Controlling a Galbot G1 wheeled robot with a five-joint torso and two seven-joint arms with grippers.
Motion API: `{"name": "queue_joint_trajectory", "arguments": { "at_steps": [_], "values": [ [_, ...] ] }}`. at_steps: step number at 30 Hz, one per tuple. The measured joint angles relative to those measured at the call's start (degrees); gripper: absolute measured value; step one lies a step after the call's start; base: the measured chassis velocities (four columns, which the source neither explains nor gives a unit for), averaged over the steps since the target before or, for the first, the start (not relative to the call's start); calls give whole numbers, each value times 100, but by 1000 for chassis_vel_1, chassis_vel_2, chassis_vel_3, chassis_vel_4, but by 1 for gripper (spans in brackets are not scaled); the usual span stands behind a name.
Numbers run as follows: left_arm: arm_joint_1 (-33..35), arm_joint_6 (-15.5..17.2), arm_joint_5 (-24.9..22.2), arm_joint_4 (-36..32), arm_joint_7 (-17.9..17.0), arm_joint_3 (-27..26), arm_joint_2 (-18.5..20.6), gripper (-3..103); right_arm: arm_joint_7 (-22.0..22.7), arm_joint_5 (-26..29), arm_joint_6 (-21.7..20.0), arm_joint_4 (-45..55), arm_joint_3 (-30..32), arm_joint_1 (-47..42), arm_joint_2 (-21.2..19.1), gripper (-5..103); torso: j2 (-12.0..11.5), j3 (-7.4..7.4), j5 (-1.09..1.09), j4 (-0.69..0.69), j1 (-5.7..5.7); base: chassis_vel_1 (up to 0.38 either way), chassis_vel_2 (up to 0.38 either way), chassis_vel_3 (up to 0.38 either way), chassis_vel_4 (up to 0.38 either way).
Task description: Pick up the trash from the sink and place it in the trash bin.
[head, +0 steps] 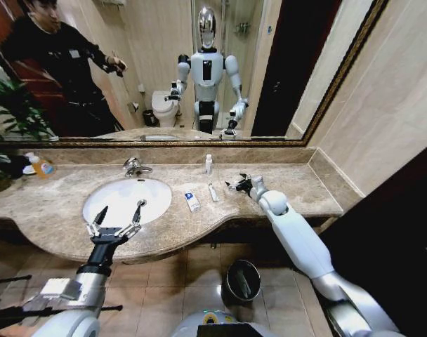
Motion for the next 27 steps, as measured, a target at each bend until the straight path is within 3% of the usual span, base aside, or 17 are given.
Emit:
{"name": "queue_joint_trajectory", "arguments": {
  "at_steps": [2, 9, 16, 18, 24, 27],
  "values": [
    [0, 0, 0, 0, 0, 0, 0, 100, -161, 55, -270, 51, 61, 0, -118, 97, 0, 0, 0, -1, 0, 0, 0, 0, 0],
    [0, 0, 0, 0, 0, 0, 0, 100, -297, 194, -516, 14, 32, 18, -201, 99, 0, -1, 1, 0, 0, 0, 0, 0, 0],
    [0, 0, 0, 0, 0, 0, 0, 100, -340, 239, -420, -250, -2, 150, -147, 68, 0, 0, 0, 1, 0, 0, 0, 0, 0],
    [0, 0, 0, 0, 0, 0, 0, 100, -353, 250, -411, -261, -2, 157, -155, 68, 0, 0, 0, 0, 0, 0, 0, 0, 0],
    [0, 0, 0, 0, 0, 0, 0, 100, -636, 224, -266, -285, 9, 158, -259, 40, 1, 0, 0, 0, 0, 0, 0, 0, 0],
    [0, 0, 0, 0, 0, 0, 0, 100, -643, 232, -251, -249, 8, 149, -279, 35, 1, 0, 0, 0, 0, 0, 0, 0, 0]
  ]
}}
